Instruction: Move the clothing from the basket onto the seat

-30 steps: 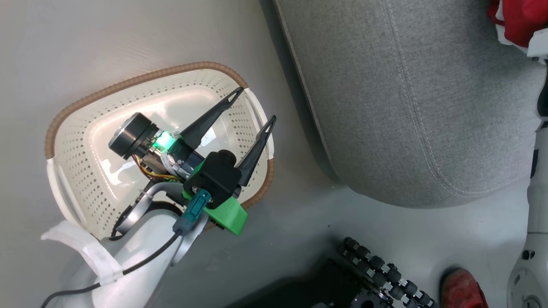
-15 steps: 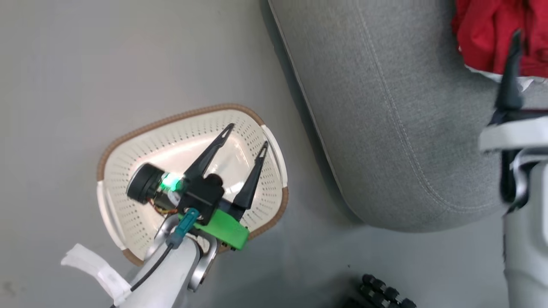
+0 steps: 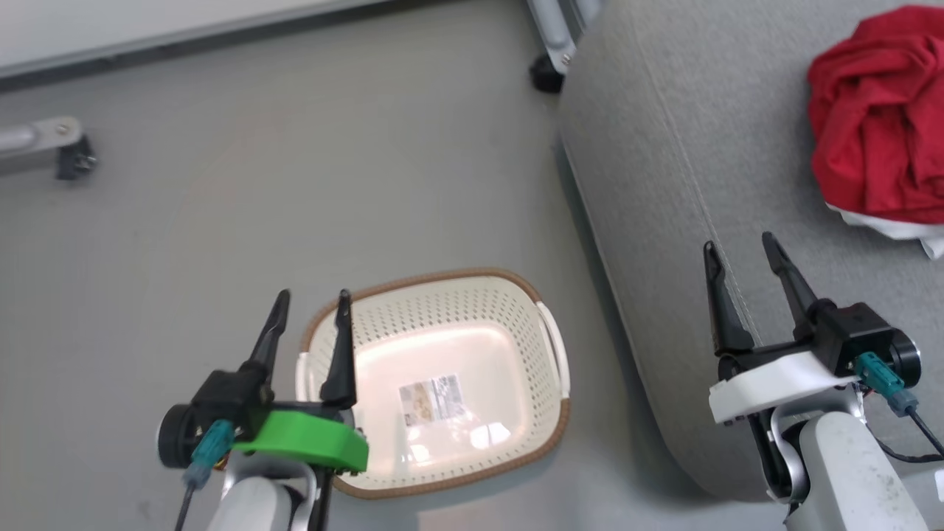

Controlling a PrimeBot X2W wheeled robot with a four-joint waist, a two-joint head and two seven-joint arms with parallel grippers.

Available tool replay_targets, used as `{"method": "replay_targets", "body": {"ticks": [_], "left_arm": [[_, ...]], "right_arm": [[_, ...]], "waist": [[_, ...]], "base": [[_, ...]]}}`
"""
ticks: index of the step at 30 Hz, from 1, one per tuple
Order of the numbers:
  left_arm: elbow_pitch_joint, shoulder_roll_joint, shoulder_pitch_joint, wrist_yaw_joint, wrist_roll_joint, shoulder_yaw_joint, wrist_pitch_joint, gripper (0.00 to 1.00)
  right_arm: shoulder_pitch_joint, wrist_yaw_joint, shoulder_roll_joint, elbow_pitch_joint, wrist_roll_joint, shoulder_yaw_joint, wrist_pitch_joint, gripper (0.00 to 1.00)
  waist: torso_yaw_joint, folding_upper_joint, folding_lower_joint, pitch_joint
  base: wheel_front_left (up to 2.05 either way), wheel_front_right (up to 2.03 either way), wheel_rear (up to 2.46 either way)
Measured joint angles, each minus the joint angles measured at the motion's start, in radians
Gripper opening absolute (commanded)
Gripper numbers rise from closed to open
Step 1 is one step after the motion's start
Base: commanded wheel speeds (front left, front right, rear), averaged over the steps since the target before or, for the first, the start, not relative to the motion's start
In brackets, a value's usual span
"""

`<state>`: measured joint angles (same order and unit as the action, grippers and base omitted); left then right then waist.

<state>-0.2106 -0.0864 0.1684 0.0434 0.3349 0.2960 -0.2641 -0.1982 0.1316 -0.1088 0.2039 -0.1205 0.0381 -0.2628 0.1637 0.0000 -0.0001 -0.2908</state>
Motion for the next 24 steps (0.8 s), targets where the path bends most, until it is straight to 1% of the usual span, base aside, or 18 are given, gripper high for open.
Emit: {"method": "replay_targets", "body": {"ticks": [5, 9, 13, 15, 20, 24], "left_arm": [[0.076, 0.018, -0.11, -0.042, -0.035, -0.128, 0.0, 1.0], [0.157, 0.031, -0.195, -0.09, -0.08, -0.189, 0.0, 1.0], [0.214, 0.035, -0.263, -0.114, -0.13, -0.21, 0.0, 1.0], [0.231, 0.035, -0.297, -0.115, -0.134, -0.212, 0.0, 1.0], [0.231, 0.035, -0.365, -0.127, -0.137, -0.199, 0.0, 1.0], [0.226, 0.036, -0.385, -0.133, -0.152, -0.193, 0.0, 1.0]], "right_arm": [[0.063, 0.0, 0.019, -0.056, -0.004, 0.018, 0.0, 1.0], [0.13, 0.0, 0.028, -0.117, -0.001, 0.01, 0.0, 1.0], [0.175, 0.0, 0.037, -0.167, 0.005, 0.007, 0.0, 1.0], [0.201, 0.0, 0.041, -0.18, 0.005, 0.009, 0.0, 1.0], [0.281, 0.0, 0.05, -0.191, 0.007, 0.014, 0.0, 1.0], [0.321, 0.0, 0.055, -0.193, 0.008, 0.011, 0.0, 1.0]], "waist": [[-0.06, 0.0, 0.0, 0.095], [-0.1, 0.0, 0.0, 0.172], [-0.137, 0.0, 0.0, 0.233], [-0.15, 0.0, 0.0, 0.257], [-0.177, 0.0, -0.0001, 0.311], [-0.189, 0.0, 0.0, 0.339]], "base": [[0.0, 0.0, 0.0], [0.0, 0.0, 0.0], [0.0, 0.0, 0.0], [0.0, 0.0, 0.0], [0.0, 0.0, 0.0], [0.0, 0.0, 0.0]]}}
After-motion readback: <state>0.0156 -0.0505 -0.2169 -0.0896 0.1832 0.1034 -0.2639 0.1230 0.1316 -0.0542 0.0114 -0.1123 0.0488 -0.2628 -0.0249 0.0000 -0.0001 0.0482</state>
